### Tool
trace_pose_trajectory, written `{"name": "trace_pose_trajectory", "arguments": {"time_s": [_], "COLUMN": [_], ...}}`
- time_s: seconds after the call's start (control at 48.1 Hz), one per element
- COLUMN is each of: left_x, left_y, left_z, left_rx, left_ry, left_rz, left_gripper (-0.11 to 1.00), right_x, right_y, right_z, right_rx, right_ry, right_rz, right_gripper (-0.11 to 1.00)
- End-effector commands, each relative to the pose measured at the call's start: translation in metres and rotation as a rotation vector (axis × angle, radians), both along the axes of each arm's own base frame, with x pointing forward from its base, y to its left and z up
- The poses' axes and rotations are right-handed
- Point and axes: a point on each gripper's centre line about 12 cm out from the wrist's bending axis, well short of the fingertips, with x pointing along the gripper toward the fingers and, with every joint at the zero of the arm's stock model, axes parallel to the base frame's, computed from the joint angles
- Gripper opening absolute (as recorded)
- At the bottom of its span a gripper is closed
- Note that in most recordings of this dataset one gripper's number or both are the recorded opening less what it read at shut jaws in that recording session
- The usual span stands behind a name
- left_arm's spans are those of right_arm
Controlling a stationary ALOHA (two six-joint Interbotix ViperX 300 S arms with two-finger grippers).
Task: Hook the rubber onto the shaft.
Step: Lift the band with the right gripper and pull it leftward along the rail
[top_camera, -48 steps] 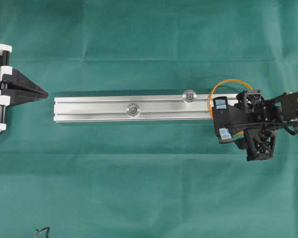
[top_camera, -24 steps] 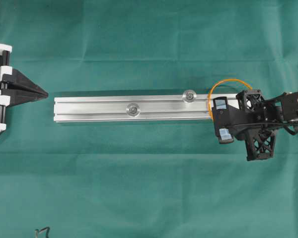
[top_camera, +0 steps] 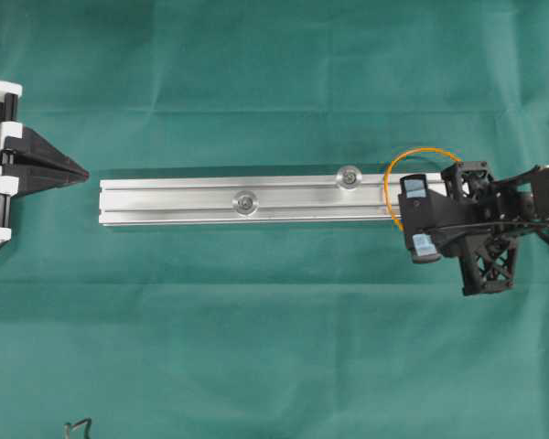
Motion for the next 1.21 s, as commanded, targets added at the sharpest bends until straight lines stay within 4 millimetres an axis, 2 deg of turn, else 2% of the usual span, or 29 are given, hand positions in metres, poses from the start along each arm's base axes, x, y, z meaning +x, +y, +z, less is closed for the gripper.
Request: {"name": "trace_pose_trajectory", "arguments": {"time_s": [0.0, 0.687, 0.957, 1.186], "left_x": [0.004, 0.003, 0.004, 0.004], "left_y": [0.0, 0.0, 0.0, 0.0], "left_z": [0.011, 0.011, 0.011, 0.011], "left_rx": [0.004, 0.004, 0.003, 0.004], "left_ry": [-0.026, -0.028, -0.026, -0.026], "left_rz": [0.0, 0.0, 0.001, 0.0], "left_gripper": [0.0, 0.0, 0.0, 0.0], "right_x": [0.003, -0.019, -0.024, -0.024], "right_y": [0.001, -0.014, -0.015, -0.015], "right_z": [0.018, 0.096, 0.114, 0.116], "right_rx": [0.004, -0.086, -0.086, -0.088], "right_ry": [-0.037, -0.039, -0.042, -0.038], "right_rz": [0.006, 0.045, 0.039, 0.04], "right_gripper": [0.07, 0.07, 0.07, 0.07]}}
